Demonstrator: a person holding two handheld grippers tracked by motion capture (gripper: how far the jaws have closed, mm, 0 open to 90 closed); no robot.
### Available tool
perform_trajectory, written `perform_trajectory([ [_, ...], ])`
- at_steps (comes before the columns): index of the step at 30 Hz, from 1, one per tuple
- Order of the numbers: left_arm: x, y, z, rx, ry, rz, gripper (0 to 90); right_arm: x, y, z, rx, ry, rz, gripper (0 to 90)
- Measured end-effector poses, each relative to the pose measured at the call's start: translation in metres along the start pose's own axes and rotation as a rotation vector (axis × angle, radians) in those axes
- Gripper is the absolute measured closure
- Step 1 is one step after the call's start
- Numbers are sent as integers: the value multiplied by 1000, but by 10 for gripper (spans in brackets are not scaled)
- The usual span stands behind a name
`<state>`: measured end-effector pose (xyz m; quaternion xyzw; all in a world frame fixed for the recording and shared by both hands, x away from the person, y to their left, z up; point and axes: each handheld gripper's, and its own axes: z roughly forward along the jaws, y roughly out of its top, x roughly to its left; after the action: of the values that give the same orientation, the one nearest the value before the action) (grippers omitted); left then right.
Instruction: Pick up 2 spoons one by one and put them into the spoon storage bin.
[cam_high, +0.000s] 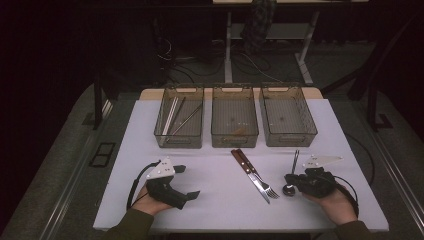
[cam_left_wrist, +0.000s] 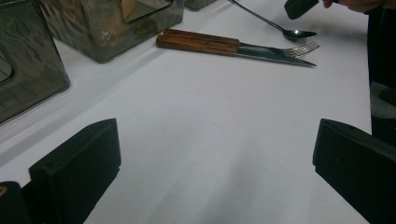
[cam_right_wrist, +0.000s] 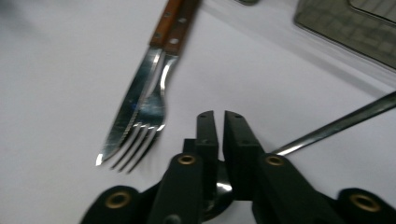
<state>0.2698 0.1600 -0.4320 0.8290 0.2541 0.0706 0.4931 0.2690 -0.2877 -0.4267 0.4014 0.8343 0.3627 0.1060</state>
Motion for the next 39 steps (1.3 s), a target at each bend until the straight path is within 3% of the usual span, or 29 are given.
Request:
perform_trajectory([
  [10, 0, 0, 1, 1, -6, -1, 0, -26, 6, 17, 65, -83, -27, 896],
  [18, 0, 0, 1, 2, -8, 1, 0, -30, 11, 28, 101, -138, -61, 896],
  [23, 0, 0, 2, 4, -10, 3, 0, -32, 12, 29, 92, -164, -67, 896],
  [30, -1, 0, 2, 4, -12, 3, 0, -37, 19, 36, 113, -175, -81, 897],
  [39, -1, 0, 2, 5, -19, 3, 0, -36, 18, 32, 142, -198, -86, 899],
])
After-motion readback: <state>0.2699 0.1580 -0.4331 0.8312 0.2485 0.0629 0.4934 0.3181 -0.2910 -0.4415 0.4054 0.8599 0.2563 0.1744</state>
